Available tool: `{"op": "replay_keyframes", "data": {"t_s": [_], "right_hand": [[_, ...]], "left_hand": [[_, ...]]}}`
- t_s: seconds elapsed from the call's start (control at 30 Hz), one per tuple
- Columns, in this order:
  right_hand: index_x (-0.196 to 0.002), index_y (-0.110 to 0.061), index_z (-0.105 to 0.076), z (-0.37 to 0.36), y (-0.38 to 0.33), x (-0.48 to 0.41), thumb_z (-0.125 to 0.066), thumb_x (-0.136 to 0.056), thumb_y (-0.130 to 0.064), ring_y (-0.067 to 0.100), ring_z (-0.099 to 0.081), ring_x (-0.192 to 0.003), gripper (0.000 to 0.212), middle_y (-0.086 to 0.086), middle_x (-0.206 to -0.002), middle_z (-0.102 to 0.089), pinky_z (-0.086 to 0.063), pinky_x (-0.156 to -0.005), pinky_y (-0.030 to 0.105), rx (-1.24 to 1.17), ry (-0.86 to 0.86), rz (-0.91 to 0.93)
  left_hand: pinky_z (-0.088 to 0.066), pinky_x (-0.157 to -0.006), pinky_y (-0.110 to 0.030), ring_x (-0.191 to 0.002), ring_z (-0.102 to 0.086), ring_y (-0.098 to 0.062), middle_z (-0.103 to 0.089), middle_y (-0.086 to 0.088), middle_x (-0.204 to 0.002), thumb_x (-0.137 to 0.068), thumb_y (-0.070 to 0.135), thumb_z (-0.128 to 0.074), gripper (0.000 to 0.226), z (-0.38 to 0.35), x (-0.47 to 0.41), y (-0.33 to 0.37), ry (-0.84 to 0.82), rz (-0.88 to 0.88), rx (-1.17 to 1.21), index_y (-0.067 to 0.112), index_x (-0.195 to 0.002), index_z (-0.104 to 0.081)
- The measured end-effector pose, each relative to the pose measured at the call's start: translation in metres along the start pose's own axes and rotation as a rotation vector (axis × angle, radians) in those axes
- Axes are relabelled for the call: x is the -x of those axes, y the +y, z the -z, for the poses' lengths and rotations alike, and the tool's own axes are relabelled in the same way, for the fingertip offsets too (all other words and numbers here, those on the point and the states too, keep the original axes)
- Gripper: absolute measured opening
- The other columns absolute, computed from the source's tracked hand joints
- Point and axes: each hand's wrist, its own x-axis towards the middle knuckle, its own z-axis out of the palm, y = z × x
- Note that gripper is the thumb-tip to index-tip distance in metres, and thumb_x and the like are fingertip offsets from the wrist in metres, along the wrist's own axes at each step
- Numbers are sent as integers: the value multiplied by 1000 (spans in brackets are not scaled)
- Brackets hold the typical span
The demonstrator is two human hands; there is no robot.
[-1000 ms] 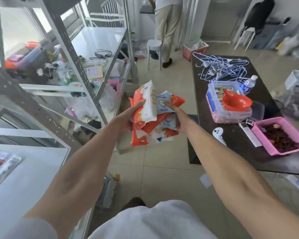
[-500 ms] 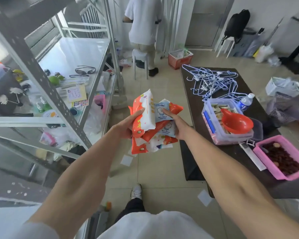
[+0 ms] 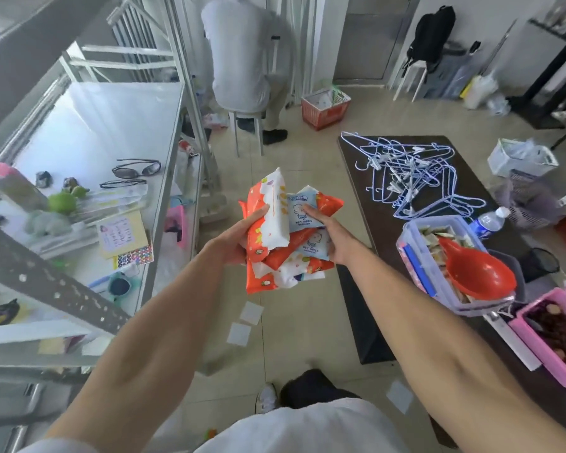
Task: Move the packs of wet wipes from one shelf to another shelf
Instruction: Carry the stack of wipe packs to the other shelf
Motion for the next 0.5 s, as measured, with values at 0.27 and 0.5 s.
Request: {"op": "replay_keyframes", "data": {"t_s": [0.27,0.5], "right_hand": [[-132,-13,-67,0,-55,-94,-81,-79,-49,35,-69,-118,67,15,-124,-73,-58,-96,45,58,-29,0],[-127,-10,-69,22,-127,-200,-81,-80,-47,36,-67,-120,62,16,-125,-72,-53,-104,49,31,-56,-23]], "left_hand": [[-49,-105,-55,-112,-70,-33,-71,-12,-128,-68,70,-79,94,42,-60,66,46,5,34,19,-143,-56],[-62,-58,-36,-75,-76,-24,-77,-7,-95,-85,66,-66,63,60,-131,156,146,15,71,17,-124,-61]]}}
